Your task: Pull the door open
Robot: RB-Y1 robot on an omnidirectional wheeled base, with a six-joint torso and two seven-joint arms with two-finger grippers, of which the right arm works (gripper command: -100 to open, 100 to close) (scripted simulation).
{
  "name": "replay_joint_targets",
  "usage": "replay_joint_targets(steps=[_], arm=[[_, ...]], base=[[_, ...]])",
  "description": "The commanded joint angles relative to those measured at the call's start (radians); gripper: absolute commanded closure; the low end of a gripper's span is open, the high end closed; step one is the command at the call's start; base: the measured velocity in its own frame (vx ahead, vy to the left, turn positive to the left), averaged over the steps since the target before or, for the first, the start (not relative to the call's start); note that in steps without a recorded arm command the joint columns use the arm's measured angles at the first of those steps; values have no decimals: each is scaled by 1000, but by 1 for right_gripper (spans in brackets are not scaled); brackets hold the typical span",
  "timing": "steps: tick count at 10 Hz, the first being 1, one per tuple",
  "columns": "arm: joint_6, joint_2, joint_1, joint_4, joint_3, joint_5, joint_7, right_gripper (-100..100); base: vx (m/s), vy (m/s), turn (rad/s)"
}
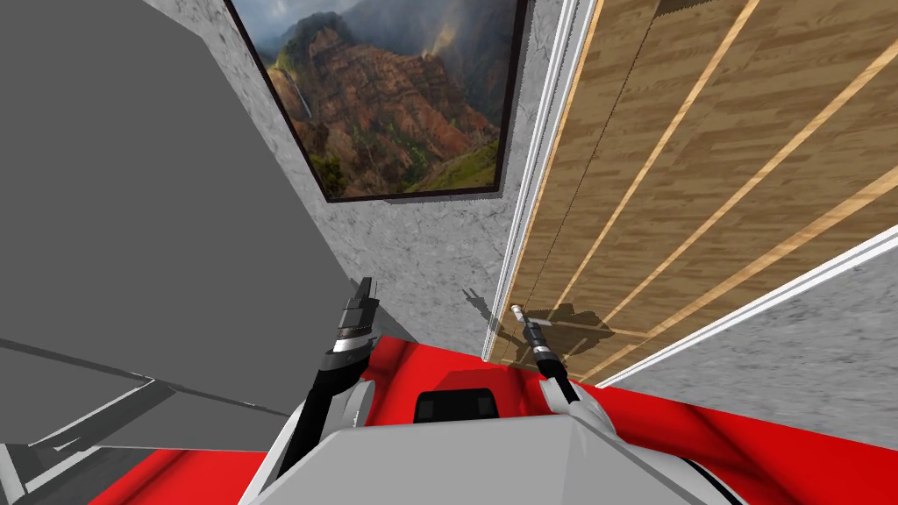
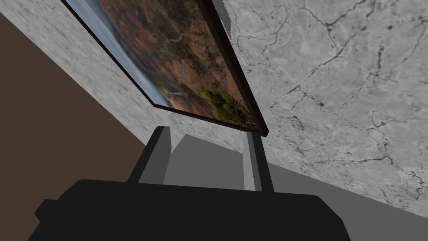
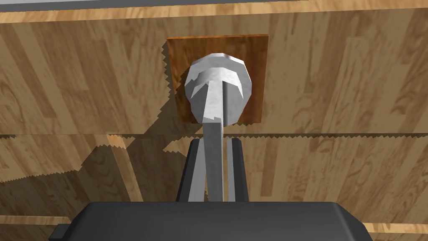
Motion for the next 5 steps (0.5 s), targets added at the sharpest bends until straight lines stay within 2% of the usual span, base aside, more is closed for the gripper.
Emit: replay_joint_targets(steps=[1, 3, 4, 5], arm=[[-14, -7, 7, 5, 11, 9, -17, 100], [-31, -21, 18, 5, 27, 23, -42, 100], [-31, -21, 18, 5, 27, 23, -42, 100], [-50, -35, 31, 4, 45, 37, -69, 100]], base=[[-194, -53, 132], [-201, -38, 100], [-133, -38, 37], [-207, -55, 136]])
